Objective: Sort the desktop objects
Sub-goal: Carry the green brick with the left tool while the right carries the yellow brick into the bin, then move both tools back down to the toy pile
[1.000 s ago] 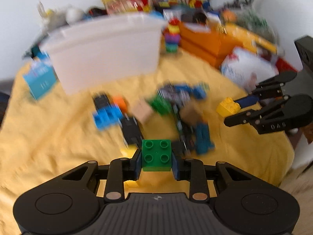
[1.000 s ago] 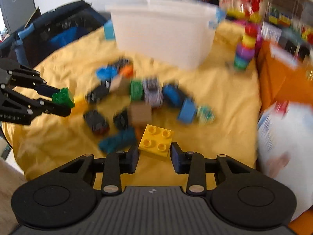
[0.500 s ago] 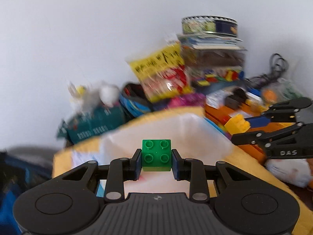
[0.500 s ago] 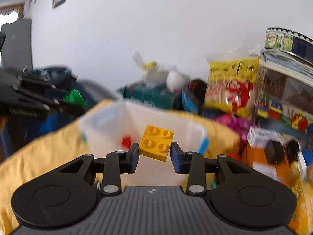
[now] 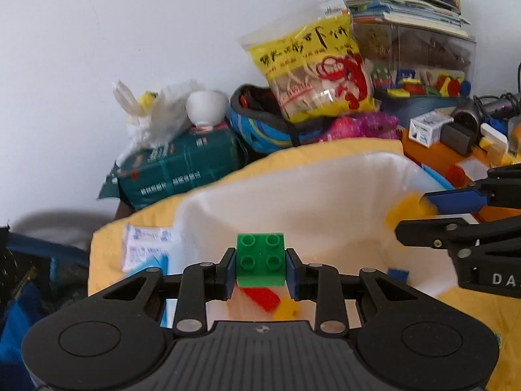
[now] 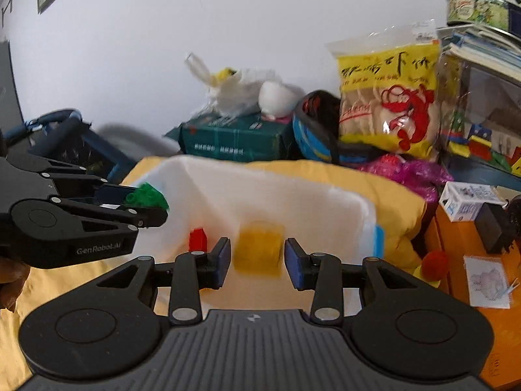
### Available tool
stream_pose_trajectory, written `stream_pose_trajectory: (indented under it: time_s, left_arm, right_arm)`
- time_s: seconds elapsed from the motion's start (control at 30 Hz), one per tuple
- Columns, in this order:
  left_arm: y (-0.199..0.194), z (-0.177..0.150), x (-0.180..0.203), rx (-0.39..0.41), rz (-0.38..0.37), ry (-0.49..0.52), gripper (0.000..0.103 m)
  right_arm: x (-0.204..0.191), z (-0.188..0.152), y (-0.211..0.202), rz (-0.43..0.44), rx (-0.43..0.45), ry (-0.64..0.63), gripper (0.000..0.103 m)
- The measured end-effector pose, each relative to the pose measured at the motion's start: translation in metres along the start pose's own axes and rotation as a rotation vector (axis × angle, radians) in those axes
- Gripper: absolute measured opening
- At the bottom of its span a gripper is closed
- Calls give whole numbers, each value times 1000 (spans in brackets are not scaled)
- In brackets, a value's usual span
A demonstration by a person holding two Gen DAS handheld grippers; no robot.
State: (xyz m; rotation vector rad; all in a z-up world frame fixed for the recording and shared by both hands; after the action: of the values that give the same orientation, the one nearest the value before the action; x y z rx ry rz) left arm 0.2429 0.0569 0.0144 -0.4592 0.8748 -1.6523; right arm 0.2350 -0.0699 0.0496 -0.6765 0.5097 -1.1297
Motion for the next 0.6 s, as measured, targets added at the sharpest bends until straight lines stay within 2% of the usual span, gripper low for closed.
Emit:
stream_pose_trajectory:
  time_s: [0.03, 0.07, 0.13, 0.17, 0.27, 0.4, 0.5, 0.6]
  left_arm:
    - [-4, -4, 1, 8, -7, 3, 41]
    - [-8, -6, 3, 18, -13, 6, 52]
    - [-15, -9, 6, 40, -19, 11, 60]
    - [-19, -11, 8, 49, -18, 17, 61]
    - [-29, -15, 11, 56, -15, 22, 61]
    - [-54, -31, 17, 81, -55, -11, 64]
    - [-70, -51, 23, 57, -50, -43, 67]
    - [-78, -79, 32, 11, -85, -64, 69]
  right_arm:
    - [-1, -2, -1, 0, 2, -8, 41]
    - [-2, -4, -4, 1, 5, -17, 43]
    - [-3, -7, -10, 13, 17, -26, 46]
    - [-4, -9, -14, 19, 27, -28, 50]
    - [-6, -13, -23, 25, 39, -28, 51]
    - [-10, -21, -40, 38, 87, -56, 59]
    - [-13, -35, -57, 54, 135, -114, 68]
    - [-15, -51, -66, 30, 125, -159, 68]
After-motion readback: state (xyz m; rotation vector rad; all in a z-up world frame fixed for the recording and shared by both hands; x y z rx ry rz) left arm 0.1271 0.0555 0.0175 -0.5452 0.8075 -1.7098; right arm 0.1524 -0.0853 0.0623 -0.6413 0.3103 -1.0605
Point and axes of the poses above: each gripper's, at about its wrist camera, not at the fingertips, and y roughly the way its jaws point, x to its right, z to its top, the point moved 4 cm from there along y, roughly the way its jaws point, and after that the axes turned 10 degrees about -x, right-handed, at the moved point
